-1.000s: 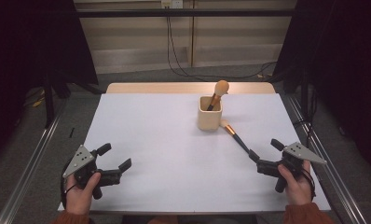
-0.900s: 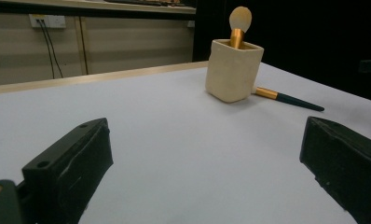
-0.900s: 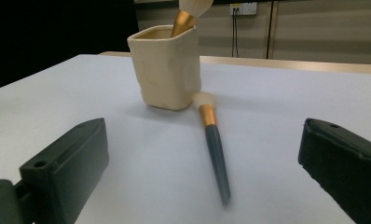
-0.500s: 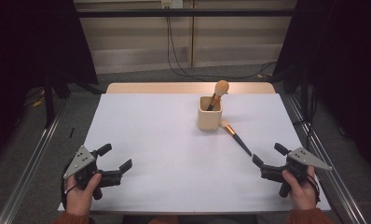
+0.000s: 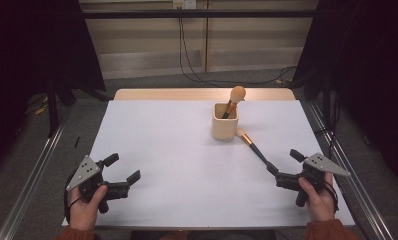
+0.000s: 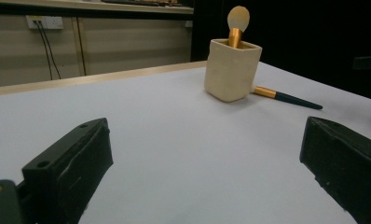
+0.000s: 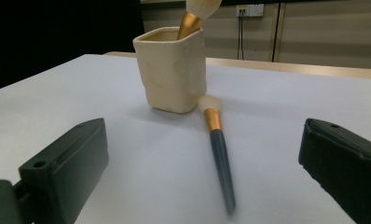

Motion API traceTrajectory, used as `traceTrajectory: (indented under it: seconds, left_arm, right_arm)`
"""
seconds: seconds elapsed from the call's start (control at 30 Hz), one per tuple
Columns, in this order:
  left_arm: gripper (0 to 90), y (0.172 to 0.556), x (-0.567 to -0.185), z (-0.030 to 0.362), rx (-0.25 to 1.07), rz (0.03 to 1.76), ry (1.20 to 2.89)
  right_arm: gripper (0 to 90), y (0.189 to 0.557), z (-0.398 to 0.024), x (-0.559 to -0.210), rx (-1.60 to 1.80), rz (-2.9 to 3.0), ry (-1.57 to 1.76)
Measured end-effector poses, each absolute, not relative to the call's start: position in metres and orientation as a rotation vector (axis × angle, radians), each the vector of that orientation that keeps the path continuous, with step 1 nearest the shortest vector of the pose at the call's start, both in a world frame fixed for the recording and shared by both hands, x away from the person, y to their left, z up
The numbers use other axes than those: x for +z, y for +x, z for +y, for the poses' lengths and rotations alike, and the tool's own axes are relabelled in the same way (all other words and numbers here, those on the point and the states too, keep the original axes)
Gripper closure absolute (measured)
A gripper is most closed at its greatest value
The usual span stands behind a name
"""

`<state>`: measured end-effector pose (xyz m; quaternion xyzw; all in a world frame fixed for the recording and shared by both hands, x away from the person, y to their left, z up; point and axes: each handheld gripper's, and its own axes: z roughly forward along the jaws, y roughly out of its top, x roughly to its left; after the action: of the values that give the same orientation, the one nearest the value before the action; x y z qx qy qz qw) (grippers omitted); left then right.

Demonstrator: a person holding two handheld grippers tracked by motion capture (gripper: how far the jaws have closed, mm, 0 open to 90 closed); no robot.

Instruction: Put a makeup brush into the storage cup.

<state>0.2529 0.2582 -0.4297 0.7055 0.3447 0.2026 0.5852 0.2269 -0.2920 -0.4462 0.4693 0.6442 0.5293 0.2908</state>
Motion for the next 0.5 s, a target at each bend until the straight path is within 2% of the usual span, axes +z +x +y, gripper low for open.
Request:
traceTrajectory:
  seconds: [0.5]
  left_arm:
    - [2.2,0.256,-0.430,0.255,0.471,0.807,1.652]
  right_arm:
    - [0.1,0.249,-0.290,-0.439,1.420,1.742,1.249]
